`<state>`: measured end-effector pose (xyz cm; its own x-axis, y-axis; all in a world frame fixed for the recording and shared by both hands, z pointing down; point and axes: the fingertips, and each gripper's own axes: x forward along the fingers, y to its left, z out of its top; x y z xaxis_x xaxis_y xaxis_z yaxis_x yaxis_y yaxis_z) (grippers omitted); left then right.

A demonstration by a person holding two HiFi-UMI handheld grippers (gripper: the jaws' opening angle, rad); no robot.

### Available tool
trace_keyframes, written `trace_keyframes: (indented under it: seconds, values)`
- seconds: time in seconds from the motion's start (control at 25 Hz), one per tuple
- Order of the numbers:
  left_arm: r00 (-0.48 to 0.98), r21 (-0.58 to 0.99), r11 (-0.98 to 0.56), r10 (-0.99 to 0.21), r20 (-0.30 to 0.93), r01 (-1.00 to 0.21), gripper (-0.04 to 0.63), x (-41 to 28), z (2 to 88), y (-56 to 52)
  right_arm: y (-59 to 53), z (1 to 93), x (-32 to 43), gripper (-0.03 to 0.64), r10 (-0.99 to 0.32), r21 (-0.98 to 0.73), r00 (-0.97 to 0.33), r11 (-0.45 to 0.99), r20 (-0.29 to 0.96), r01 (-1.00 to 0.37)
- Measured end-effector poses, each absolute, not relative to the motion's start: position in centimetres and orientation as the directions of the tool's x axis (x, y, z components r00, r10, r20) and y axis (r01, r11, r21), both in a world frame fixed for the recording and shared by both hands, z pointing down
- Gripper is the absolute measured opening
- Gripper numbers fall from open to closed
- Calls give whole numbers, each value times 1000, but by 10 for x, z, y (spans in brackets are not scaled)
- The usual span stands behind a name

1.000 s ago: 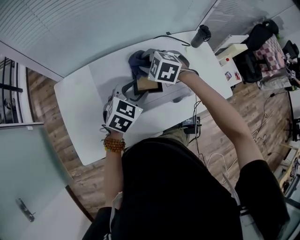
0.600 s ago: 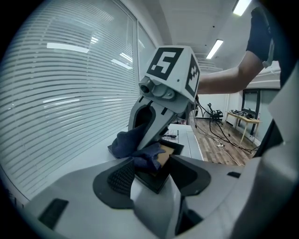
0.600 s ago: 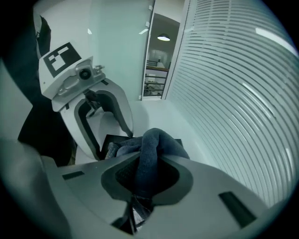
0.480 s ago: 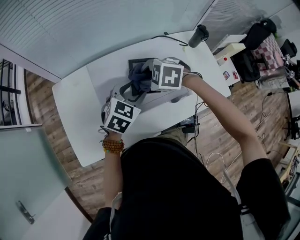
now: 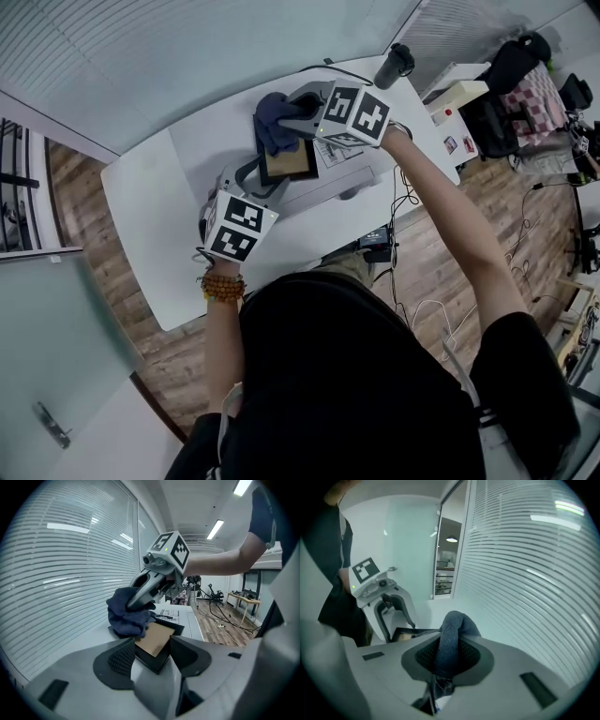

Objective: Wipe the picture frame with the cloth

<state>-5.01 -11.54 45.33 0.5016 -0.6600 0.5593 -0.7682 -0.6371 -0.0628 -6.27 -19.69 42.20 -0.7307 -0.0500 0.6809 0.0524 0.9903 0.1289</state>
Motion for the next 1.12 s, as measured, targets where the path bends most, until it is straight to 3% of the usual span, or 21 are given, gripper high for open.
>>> trace_keyframes:
  seconds: [0.16, 0.4, 0.92, 1.12]
  values:
    - [501, -64, -636, -661, 559, -769, 235, -50, 453, -116, -211, 455, -56, 38, -161, 253, -649, 966, 744, 50]
    - [501, -65, -638, -660, 559, -767, 235, -50, 453, -116, -196, 462, -55, 37, -198, 308, -589, 947, 784, 91]
    - [492, -76, -638, -658, 571, -766, 235, -48, 451, -114, -138, 459, -46, 37, -52, 203, -585, 959, 810, 196]
    - [499, -70, -639, -660, 562, -766, 235, -48, 452, -115, -119, 463, -42, 37, 103, 71, -555, 956, 826, 283]
